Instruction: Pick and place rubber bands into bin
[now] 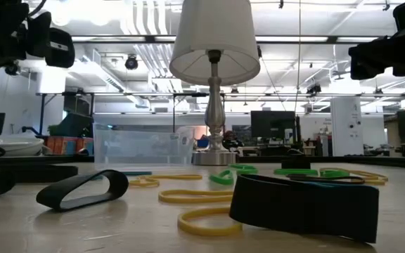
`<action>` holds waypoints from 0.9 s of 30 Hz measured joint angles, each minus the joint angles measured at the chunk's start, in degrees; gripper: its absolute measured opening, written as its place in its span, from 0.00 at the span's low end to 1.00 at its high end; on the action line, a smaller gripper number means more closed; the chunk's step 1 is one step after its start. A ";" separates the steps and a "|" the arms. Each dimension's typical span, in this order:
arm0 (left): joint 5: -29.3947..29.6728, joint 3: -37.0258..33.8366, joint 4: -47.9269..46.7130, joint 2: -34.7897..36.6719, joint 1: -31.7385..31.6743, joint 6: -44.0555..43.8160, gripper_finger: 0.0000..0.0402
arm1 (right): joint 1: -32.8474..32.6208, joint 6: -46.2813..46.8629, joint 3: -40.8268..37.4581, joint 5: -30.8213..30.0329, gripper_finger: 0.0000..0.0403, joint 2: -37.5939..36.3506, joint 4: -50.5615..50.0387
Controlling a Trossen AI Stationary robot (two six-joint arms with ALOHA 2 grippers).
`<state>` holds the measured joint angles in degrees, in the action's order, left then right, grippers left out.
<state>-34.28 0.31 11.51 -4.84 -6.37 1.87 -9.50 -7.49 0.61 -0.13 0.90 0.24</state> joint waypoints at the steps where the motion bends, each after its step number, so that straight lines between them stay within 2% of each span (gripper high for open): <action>1: 0.00 0.00 0.00 0.00 0.00 0.00 0.26 | 0.00 0.00 -0.01 -0.01 0.17 -0.01 -0.01; 16: 0.00 -0.01 0.00 0.00 0.04 0.00 0.26 | 0.00 -0.02 -0.01 0.01 0.17 0.01 0.19; 27: 0.00 0.01 0.00 0.00 0.07 0.00 0.26 | 0.00 -2.78 -0.01 0.08 0.17 0.01 8.45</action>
<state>-34.28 0.32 11.51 -4.84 -6.31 1.87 -9.50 -10.26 0.60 -0.05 0.91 8.69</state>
